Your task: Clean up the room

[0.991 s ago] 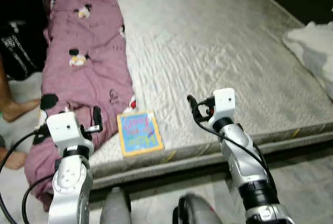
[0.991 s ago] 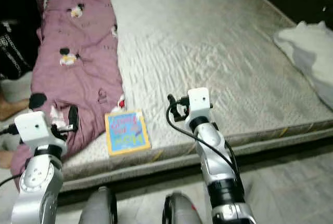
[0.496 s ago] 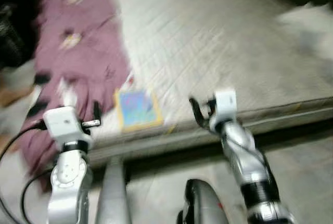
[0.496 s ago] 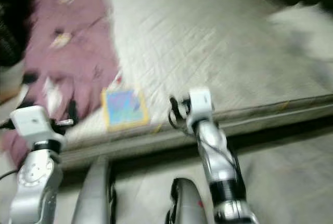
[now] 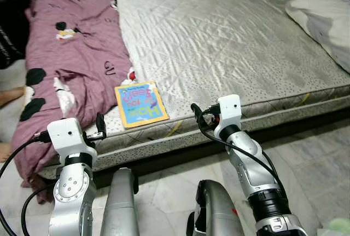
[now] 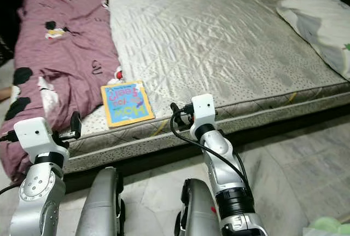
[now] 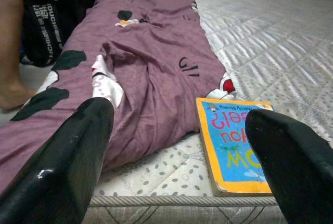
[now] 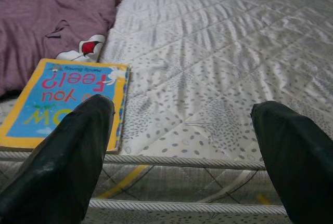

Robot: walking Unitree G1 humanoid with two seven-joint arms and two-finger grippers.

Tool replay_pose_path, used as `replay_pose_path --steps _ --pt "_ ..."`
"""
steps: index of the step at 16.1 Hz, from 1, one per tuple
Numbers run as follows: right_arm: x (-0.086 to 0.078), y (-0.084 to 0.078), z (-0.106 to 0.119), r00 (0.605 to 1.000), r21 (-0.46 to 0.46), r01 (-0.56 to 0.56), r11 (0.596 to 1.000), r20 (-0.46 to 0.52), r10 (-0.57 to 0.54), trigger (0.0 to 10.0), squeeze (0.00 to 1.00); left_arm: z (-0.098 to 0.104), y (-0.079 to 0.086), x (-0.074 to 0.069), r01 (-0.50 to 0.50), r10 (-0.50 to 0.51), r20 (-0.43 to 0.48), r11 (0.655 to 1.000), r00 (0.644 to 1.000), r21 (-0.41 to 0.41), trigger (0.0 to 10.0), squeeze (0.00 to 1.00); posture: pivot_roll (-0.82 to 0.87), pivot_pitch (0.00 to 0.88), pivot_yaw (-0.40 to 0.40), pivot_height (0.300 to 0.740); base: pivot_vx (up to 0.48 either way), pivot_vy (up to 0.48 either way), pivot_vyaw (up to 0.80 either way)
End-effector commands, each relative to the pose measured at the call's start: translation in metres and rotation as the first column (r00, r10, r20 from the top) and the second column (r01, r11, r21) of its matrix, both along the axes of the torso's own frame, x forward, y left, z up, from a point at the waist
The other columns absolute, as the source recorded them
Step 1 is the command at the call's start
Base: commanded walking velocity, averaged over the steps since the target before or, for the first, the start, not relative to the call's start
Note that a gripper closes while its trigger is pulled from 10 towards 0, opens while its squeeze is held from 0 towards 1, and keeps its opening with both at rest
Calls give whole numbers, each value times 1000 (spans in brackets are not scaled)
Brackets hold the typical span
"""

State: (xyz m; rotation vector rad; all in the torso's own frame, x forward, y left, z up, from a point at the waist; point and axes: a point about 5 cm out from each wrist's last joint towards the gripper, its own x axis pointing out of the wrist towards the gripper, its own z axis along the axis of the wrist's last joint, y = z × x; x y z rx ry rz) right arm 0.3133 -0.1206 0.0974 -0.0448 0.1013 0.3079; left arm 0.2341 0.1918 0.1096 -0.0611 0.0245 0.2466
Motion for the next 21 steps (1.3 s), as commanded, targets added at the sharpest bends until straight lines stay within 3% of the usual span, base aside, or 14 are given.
replay_pose_path --steps 1,10,16,21 --pt "2 1 3 1000 -8 -14 1000 9 14 10000 0 3 0 0 -2 2 10 1000 1000 -9 10000 0 62 142 -45 576 0 0 0" --pt "3 2 -1 999 -15 -37 999 -14 37 10000 0 4 0 1 8 -6 35 999 999 -33 10000 0 65 126 -47 567 0 0 0" --pt "3 5 0 998 -42 -66 997 0 66 10000 0 6 -4 2 31 -29 44 998 999 -46 10000 0 67 128 -51 567 295 0 423" --pt "4 5 0 998 -29 -62 998 -9 62 10000 0 4 -4 3 39 -38 25 998 999 -54 10000 0 65 141 -49 567 257 0 0"
